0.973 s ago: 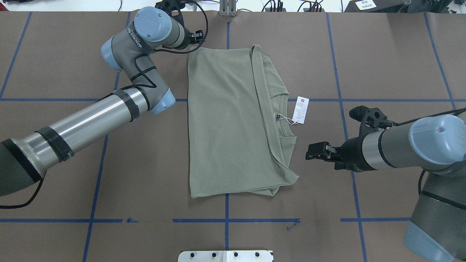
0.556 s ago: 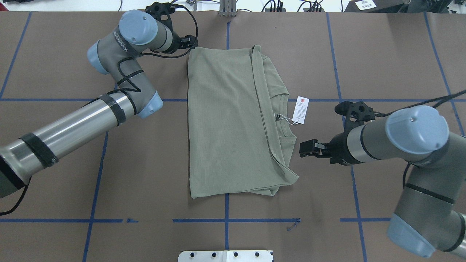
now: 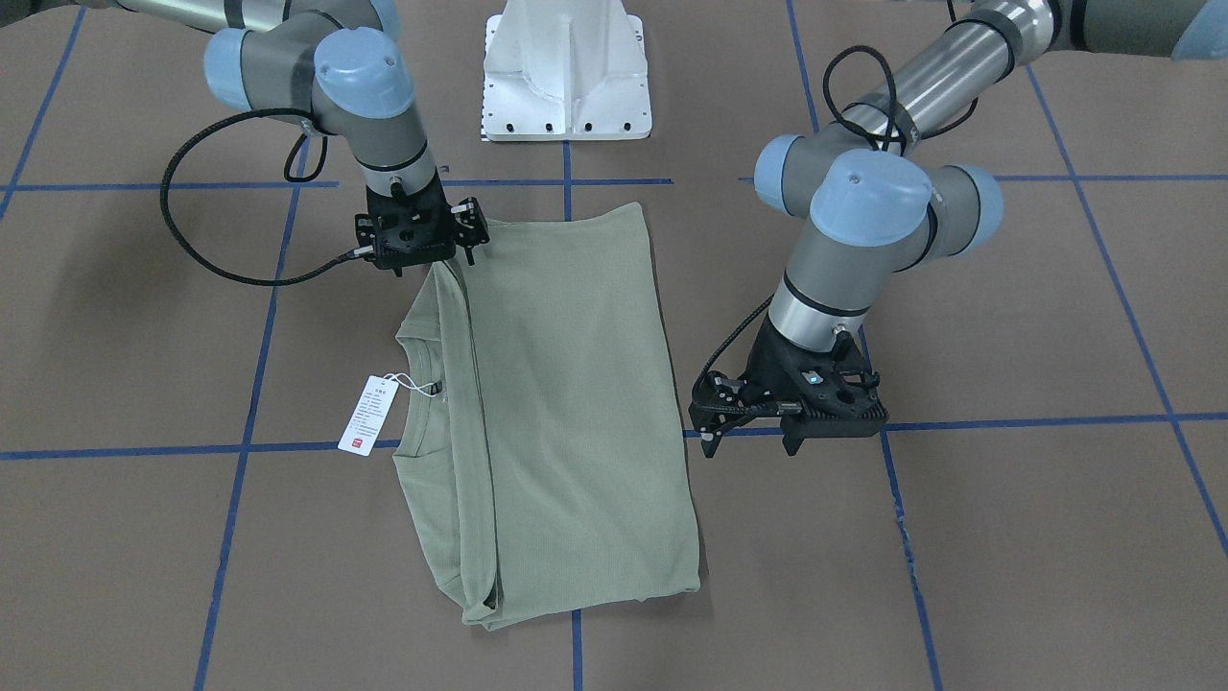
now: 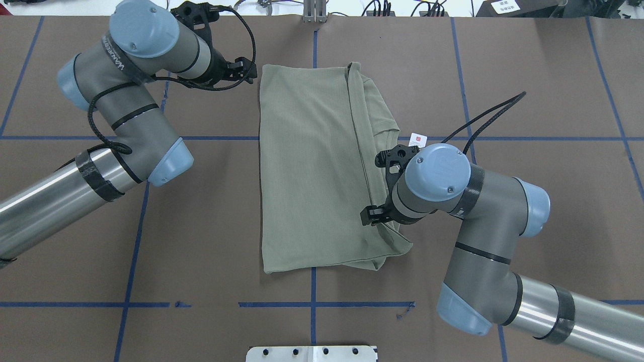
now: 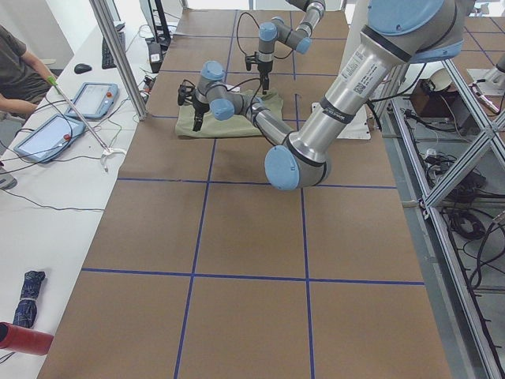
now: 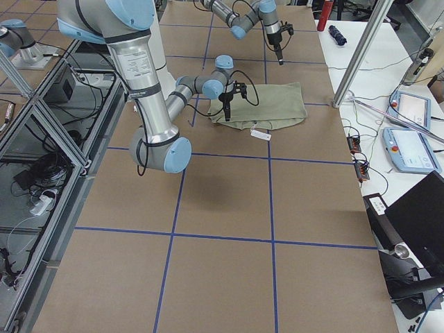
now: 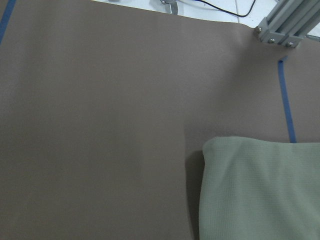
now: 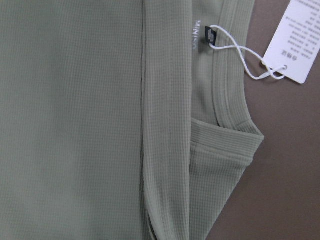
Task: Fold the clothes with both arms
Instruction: 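Move the right gripper to the shirt's side edge beside the white tag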
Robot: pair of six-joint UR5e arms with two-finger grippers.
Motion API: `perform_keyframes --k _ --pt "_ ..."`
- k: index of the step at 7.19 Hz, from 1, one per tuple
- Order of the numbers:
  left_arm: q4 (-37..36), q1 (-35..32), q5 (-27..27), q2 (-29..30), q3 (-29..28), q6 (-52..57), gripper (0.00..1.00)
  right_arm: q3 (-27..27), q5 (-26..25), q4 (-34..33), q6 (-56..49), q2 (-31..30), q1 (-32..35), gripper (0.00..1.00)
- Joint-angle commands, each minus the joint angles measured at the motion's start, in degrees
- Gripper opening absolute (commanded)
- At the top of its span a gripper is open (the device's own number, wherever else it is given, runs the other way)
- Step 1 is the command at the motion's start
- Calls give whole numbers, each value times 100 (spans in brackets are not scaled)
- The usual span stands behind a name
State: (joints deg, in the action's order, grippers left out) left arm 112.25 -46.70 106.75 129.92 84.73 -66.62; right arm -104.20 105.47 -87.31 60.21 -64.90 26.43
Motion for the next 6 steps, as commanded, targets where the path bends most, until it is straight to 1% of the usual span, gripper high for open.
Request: perform_keyframes --k 1,3,5,6 --pt "-432 11 161 -20 412 0 100 267 -88 30 -88 21 -164 100" --pt "-405 29 170 -90 412 -9 100 286 -88 48 -342 -14 -147 100" --pt "-353 46 170 -90 404 -26 100 260 8 48 -413 -57 45 100" --pt "-344 55 170 -81 403 -26 100 260 0 56 -544 -171 55 100"
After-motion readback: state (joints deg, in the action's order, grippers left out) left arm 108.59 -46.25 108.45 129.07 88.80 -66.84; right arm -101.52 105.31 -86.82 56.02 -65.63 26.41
